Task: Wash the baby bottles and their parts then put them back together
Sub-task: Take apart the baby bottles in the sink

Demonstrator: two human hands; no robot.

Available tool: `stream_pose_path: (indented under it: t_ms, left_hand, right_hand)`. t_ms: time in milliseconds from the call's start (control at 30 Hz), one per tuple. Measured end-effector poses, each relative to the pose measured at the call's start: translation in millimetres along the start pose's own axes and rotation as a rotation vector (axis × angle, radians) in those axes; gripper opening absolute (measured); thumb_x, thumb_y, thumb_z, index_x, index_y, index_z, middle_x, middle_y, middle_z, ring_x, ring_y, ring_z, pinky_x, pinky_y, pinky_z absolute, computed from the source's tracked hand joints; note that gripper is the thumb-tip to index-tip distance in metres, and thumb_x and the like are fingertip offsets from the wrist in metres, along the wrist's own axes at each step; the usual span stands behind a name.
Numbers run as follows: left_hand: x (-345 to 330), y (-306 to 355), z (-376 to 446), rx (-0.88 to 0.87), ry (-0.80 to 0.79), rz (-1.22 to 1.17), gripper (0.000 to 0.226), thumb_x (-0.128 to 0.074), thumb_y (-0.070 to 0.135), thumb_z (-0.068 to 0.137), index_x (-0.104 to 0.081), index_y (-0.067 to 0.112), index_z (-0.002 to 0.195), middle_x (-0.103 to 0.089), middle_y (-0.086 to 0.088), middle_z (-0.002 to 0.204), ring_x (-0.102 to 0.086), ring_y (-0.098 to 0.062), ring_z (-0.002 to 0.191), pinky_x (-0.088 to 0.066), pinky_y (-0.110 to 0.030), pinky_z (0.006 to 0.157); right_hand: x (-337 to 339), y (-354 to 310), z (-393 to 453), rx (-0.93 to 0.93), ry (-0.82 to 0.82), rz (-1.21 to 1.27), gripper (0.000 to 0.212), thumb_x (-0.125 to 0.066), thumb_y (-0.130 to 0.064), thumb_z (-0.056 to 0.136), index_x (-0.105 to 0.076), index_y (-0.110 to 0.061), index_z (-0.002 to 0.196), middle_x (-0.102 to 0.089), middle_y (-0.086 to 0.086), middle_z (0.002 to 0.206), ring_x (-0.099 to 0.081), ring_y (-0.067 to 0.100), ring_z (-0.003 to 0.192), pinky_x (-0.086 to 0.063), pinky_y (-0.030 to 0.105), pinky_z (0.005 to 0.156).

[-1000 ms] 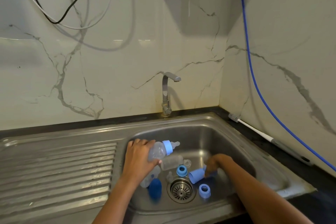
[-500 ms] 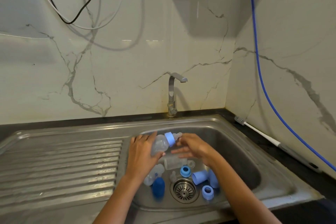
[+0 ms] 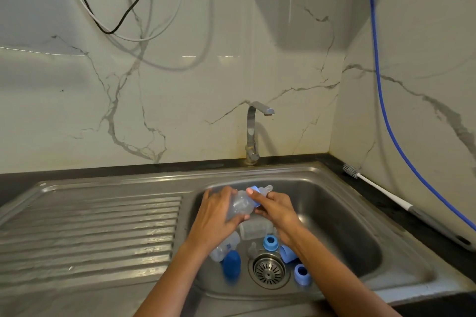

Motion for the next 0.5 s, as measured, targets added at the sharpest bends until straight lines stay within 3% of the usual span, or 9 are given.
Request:
stream_pose_path:
  t_ms: [133,367,500]
  left_hand:
    - [1,-2,5,0.059,-0.077,-0.065,0.061,-0.067,0.051,0.080,-0.040,0.028,0.130,-0.049,0.005,0.129,-0.040,-0.010,0.121,-0.027,-0.015,0.091]
    - [17,-4,9,0.129,-0.083,-0.177,0.067,-0.079,0.046,0.070,-0.050,0.029,0.129,-0.055,0.009,0.124,-0.048,-0.005,0.112,-0.038,-0.019,0.089]
    - [26,-7,9,0.164,-0.106,-0.293,0.063,-0.085,0.038,0.064,-0.057,0.028,0.119,-0.059,0.008,0.117,-0.054,-0.010,0.110,-0.049,-0.032,0.093]
  right_hand:
    - [7,-10,0,0.137,-0.024,-0.069,0.031,-0.074,-0.030,0.080,-0.070,-0.004,0.095,-0.074,0.013,0.092,-0.069,0.028,0.093,-0.055,0.040,0.090]
    - [5,-17,-2,0.277,-0.132,-0.107,0.042,-0.074,-0.034,0.069,-0.072,-0.006,0.101,-0.075,0.008,0.095,-0.069,0.021,0.096,-0.052,0.029,0.089]
    - [4,-19,-3,0.294,-0.190,-0.108,0.041,-0.074,-0.028,0.072,-0.071,-0.005,0.106,-0.074,0.007,0.101,-0.068,0.018,0.100,-0.050,0.031,0.095]
Point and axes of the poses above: each hand's wrist, its own z-axis towards the middle knuckle, its own x-axis out of the back of the hand, y = z × x, the point moved 5 cm from there along z, towards the middle knuckle
